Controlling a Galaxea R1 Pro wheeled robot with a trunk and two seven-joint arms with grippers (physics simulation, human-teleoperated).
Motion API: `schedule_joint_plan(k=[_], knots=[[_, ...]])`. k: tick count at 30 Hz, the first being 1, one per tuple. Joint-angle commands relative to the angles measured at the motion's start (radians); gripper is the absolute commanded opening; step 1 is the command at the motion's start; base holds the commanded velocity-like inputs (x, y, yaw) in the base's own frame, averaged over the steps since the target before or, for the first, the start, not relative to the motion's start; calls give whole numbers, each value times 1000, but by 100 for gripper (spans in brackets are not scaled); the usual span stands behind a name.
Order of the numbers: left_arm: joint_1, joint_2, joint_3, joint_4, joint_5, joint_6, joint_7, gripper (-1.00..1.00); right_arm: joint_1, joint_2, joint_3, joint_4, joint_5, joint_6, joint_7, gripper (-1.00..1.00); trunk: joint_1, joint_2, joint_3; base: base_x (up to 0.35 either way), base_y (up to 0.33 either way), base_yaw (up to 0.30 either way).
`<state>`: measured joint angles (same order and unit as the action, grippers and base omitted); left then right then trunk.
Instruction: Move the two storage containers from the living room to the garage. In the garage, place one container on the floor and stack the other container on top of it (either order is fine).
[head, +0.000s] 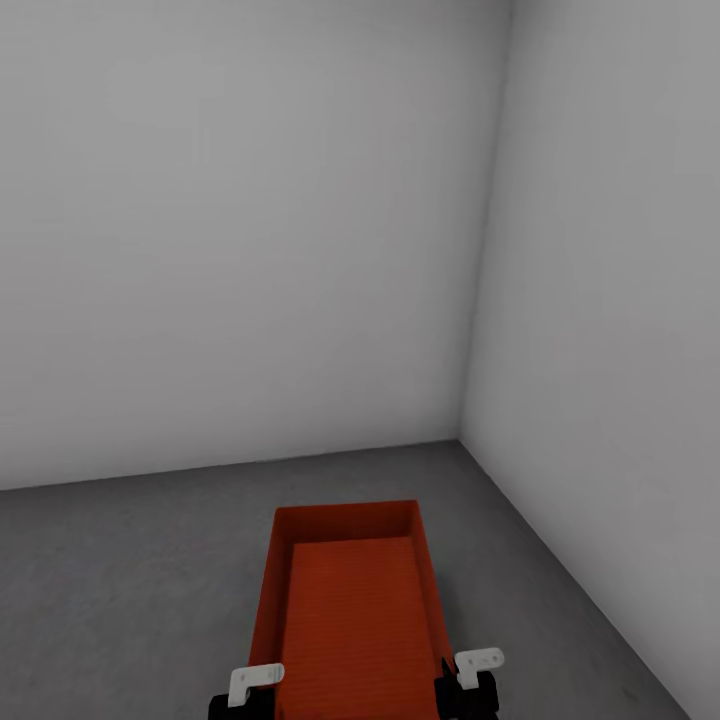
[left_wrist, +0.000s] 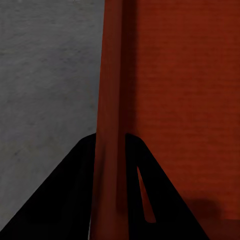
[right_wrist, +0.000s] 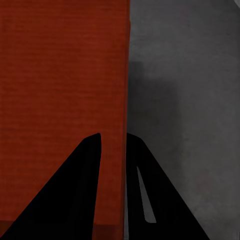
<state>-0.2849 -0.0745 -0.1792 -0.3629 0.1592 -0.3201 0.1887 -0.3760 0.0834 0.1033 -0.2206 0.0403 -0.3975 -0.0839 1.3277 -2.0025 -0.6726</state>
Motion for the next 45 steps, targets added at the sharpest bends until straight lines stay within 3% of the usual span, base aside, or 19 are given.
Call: schedule_joint_plan(k=[1, 26, 45], knots=[[0, 12, -11, 1, 17, -7, 15, -100, -1, -1, 4, 1, 4, -1, -13, -100, 0, 0, -1, 224, 35, 0], [0, 12, -12, 1, 18, -8, 14, -100, -1, -1, 4, 1, 4, -1, -13, -100, 0, 0, -1, 55, 8, 0], [0, 12, -11, 1, 17, -7, 15, -100, -1, -1, 4, 1, 4, -1, -13, -100, 73, -133, -61, 0, 0, 0]])
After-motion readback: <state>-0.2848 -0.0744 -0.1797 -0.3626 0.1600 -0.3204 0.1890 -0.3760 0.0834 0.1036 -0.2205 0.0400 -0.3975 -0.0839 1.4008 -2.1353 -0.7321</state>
